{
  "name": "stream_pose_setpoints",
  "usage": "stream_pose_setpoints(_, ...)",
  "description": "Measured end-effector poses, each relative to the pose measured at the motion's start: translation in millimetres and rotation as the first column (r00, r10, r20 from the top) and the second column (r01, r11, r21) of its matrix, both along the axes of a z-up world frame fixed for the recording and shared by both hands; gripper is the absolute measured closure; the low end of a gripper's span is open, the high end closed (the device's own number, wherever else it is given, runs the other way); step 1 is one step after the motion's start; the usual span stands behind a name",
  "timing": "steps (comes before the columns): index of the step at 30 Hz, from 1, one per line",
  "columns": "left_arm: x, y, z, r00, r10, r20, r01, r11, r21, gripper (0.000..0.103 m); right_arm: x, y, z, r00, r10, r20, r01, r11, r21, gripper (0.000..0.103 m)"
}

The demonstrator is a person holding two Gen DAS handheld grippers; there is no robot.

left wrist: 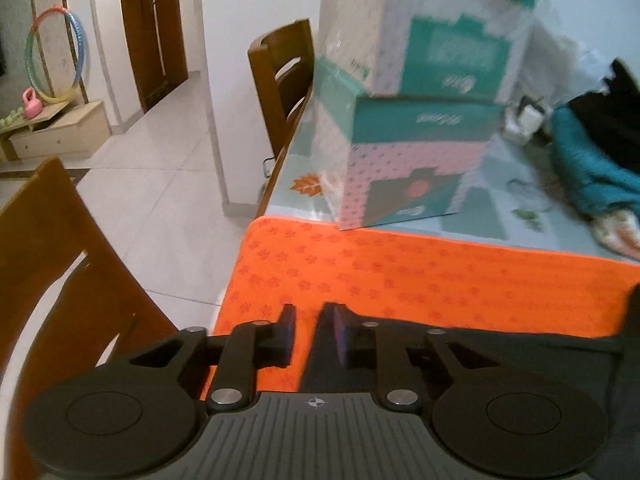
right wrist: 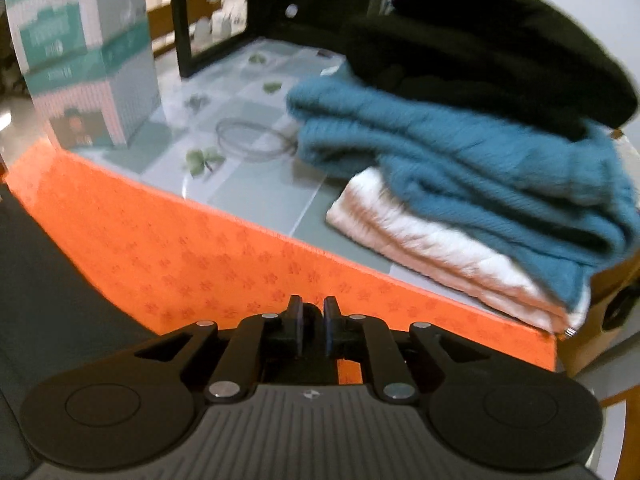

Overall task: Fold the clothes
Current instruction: 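Lay the dark garment flat on the tablecloth and open both tools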

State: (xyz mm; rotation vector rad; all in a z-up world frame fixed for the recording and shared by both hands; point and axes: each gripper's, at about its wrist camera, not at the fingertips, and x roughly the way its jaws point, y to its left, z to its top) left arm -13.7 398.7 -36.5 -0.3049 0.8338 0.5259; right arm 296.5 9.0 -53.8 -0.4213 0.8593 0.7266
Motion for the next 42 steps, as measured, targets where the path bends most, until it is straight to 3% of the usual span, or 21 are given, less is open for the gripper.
stream_pose_setpoints(6, -36, -29, 29, 1.000, -0.019, -0.002, 0.019, 0.997, -0.072, 0.061, -38, -36, 47, 0.995, -0.039, -0.087, 0.044, 0.997, 0.065, 0.084)
stream_pose_setpoints(14, -85, -79, 32, 0.998, -0.056, -0.014, 0.054, 0.986, -0.155, 0.053, -130, -59, 64, 0.992, 0.042, -0.123, -0.038, 0.999, 0.036, 0.079)
stream_pose_setpoints(25, -148, -133, 26, 0.998, -0.045, -0.048, 0.035, 0.981, -0.189, 0.045, -237, -58, 45, 0.983, 0.083, -0.162, -0.073, 0.995, 0.071, 0.075)
stream_pose_setpoints(32, -182, -147, 14, 0.993, -0.035, -0.109, 0.014, 0.982, -0.187, 0.042, -291, -40, 31, 0.986, 0.134, -0.099, -0.129, 0.990, 0.059, 0.074)
stream_pose_setpoints(37, -197, -146, 3, 0.984, -0.120, -0.132, 0.094, 0.978, -0.188, 0.027, -322, -27, 26, 0.990, 0.087, -0.114, -0.078, 0.993, 0.085, 0.074)
stream_pose_setpoints(40, -202, -134, -5, 0.977, -0.168, -0.133, 0.136, 0.966, -0.222, 0.027, -342, -12, 21, 0.990, 0.063, -0.123, -0.051, 0.994, 0.097, 0.073)
stream_pose_setpoints(42, -203, -126, -9, 0.969, -0.205, -0.139, 0.167, 0.956, -0.243, 0.026, -358, 5, 18, 0.992, 0.047, -0.117, -0.035, 0.994, 0.099, 0.065)
